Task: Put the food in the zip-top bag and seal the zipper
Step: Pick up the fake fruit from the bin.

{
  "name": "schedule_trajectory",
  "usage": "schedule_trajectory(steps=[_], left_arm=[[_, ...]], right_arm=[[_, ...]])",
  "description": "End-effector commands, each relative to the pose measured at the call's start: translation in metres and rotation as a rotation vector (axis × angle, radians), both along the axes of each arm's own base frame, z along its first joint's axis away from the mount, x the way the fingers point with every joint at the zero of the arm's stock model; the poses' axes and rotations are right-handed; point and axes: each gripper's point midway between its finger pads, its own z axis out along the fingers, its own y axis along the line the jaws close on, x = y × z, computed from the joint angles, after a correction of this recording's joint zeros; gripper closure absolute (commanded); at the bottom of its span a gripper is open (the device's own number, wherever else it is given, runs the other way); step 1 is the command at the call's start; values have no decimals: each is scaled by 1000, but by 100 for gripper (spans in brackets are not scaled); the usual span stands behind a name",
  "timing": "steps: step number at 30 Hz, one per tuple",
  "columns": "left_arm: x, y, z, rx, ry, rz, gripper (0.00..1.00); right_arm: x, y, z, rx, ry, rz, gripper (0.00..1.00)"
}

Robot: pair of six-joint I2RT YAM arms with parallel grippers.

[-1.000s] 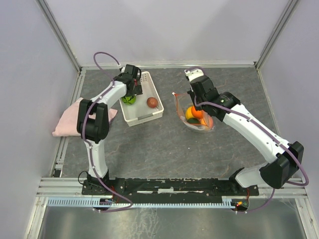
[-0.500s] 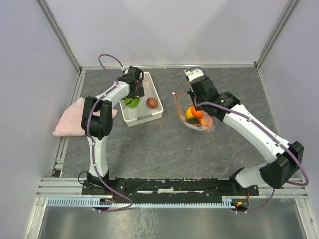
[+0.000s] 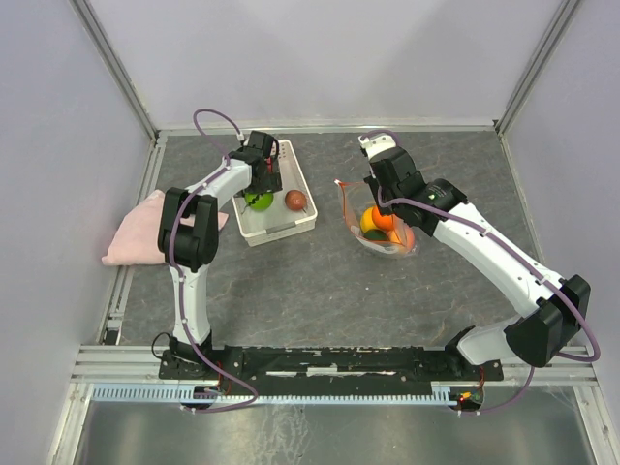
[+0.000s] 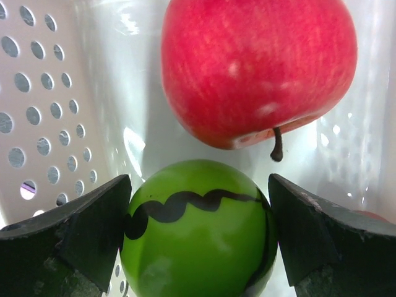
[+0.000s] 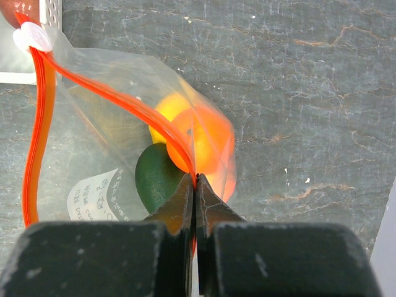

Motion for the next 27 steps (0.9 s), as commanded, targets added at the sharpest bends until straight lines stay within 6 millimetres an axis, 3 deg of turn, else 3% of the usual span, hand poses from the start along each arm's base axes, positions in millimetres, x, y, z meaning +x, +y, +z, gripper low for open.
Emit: schedule_trajectory(steps=[1,9,17,27], left_arm=[[-3,-4,17,-33,-12,-15,2],[-8,-7,15,-55,4,-14,7],[-15,-14,48,-131,-88,-22,22],[-32,-33,105,-305,-251,-67,31]], right_arm=[[5,6,16,38,-49,3,98],[4,5,16,39,-49,0,98],[5,5,20,44,-58,-3,98],[6,4,24,54,-72,-14,98]])
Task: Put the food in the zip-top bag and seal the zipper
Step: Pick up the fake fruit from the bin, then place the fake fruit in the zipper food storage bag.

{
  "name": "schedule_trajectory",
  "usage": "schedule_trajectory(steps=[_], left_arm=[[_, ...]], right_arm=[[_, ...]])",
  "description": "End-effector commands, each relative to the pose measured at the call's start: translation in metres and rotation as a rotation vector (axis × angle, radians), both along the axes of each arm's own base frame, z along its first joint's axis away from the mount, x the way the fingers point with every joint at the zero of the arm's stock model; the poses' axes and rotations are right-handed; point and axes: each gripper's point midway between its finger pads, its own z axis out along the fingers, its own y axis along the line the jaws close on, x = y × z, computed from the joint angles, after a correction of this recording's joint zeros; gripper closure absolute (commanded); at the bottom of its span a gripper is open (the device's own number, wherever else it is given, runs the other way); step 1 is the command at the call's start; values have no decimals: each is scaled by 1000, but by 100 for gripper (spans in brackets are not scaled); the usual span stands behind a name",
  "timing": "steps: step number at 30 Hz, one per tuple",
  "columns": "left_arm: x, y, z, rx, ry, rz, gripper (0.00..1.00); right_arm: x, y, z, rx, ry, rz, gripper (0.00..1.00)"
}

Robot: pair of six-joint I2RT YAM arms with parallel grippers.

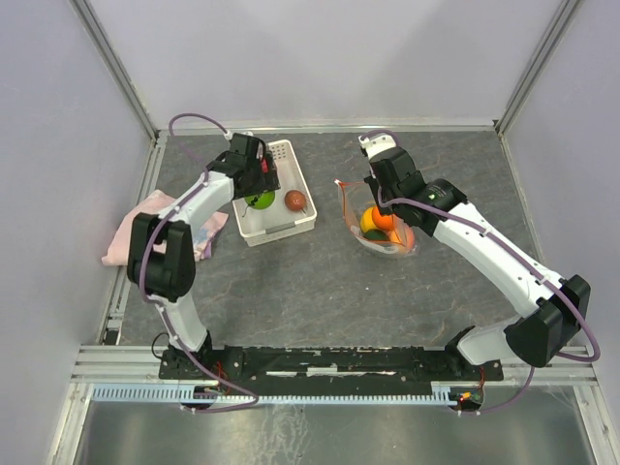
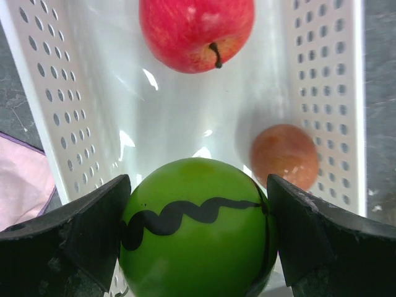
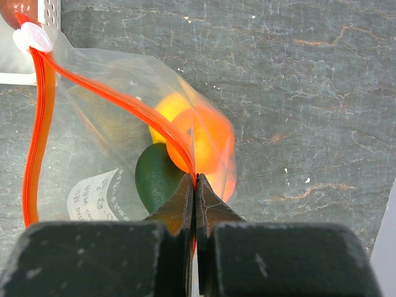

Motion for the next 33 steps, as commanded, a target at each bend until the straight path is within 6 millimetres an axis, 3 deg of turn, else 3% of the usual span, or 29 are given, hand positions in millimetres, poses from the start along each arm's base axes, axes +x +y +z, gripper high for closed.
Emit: schedule_trajectory(steps=[1,6,13,22,27,33], left_arm=[[6,-16,54,-139,-164,-3,31],[-13,-37,89,-256,-276,-63,33],[-43,-90,145,-414,-477,-256,34],[-88,-141,206,-554,-735,-535,35],[-117,-174,234,-572,-875,-734,37],[-150,-202,247,-556,-1032,-922,39]], right_arm=[[7,4,24,53,-73,-14,98],[7,6,25,62,-74,-15,98],[6,7,29,73,-81,-6,98],[1,9,29,96,-72,10,98],[-2,9,33,107,-73,17,98],[-6,10,35,122,-71,29,98]])
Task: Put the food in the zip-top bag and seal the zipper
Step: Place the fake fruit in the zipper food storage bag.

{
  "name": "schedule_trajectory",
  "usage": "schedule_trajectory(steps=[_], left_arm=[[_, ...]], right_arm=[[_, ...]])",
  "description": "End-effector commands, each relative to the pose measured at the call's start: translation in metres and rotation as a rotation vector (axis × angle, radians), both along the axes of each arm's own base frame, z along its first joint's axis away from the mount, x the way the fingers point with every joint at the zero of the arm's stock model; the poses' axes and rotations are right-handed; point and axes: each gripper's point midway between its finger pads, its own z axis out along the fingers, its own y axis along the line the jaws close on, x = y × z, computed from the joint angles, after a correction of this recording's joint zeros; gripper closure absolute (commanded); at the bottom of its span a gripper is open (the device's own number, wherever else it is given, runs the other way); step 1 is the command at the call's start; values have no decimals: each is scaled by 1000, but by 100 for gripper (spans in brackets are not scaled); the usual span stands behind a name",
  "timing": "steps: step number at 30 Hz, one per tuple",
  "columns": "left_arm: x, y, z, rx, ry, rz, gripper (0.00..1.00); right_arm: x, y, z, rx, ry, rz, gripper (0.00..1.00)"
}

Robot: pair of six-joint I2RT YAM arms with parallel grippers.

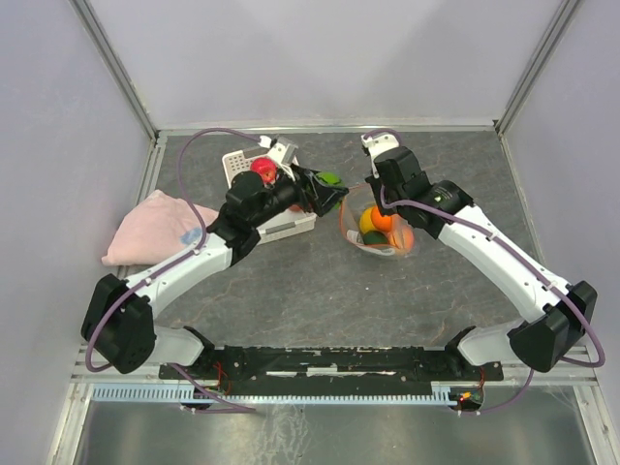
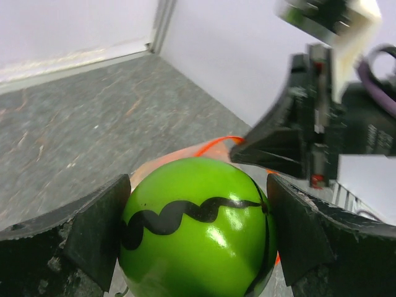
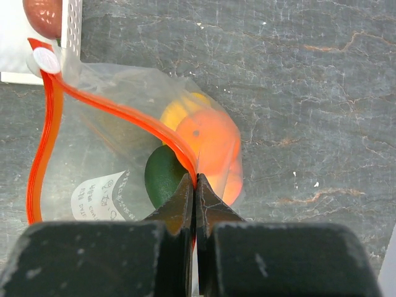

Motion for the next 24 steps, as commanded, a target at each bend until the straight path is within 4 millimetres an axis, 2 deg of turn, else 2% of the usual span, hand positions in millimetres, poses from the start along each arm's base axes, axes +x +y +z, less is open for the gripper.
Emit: schedule_trajectory(steps=[1,5,12,18,24], left_arm=[[-31,-17,47,-41,-317,-124,40],[-47,-32,49,-39,-435,-205,40],[-60,-60,48,-83,-499,-300,40],[-57,-74,29,-95,-475,-321,40],[-41,-81,3,-73,-429,-285,37]], right_arm=[[0,5,28,78,-68,5,98],[-2,6,29,85,-69,9,98],[-3,8,27,96,-62,13,98],[-4,7,28,102,-64,13,98],[-5,8,28,110,-63,16,98]])
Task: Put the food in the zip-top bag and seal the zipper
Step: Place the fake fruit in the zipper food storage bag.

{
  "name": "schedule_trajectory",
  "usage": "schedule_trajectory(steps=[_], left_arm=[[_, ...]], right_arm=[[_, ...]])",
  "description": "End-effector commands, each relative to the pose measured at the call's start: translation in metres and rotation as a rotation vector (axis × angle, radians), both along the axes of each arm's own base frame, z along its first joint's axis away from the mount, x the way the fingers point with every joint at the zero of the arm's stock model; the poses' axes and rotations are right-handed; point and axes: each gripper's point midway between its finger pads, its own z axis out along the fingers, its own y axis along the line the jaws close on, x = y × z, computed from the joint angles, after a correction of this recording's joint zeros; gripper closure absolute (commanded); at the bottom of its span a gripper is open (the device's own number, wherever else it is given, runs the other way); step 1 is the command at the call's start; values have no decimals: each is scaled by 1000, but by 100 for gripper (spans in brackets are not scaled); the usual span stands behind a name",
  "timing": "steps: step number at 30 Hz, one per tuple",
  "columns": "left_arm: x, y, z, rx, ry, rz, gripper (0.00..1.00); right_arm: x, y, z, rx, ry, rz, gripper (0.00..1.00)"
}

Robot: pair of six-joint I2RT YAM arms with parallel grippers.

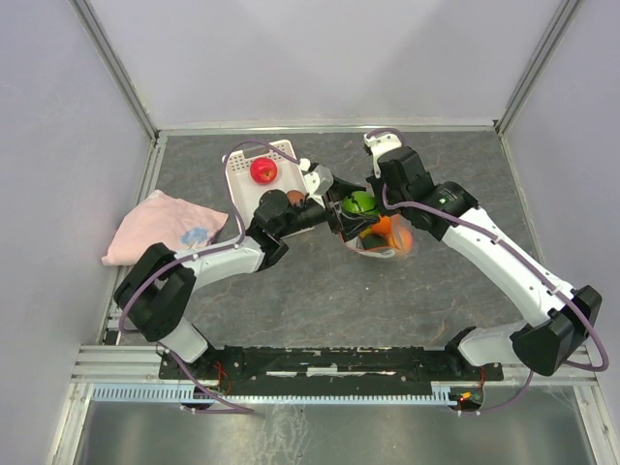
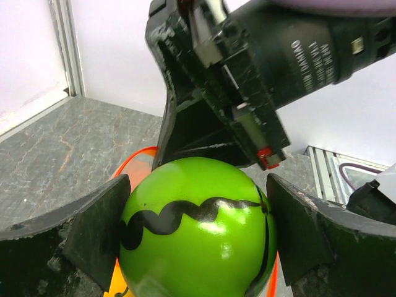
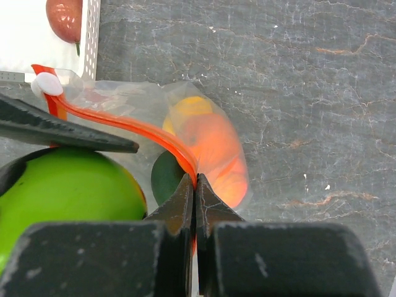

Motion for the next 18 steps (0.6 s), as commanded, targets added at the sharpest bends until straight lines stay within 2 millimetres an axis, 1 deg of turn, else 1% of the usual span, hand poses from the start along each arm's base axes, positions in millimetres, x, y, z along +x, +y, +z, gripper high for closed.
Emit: schedule_trajectory(steps=[1,8,11,13,18], left_arm=[[11,-2,13,-48,-83,49,36],[29,-5,-21,15,-16,110,33],[43,-3,-35,63,6,172,32],[52,-2,-41,96,20,214,30],[65,0,-55,165,74,275,28]], right_arm=[[0,4,21,63,-60,0,98],[-2,2,23,68,-65,0,98],[-2,2,23,69,-66,1,98],[-2,2,23,70,-66,1,98],[-3,1,24,70,-69,0,98]])
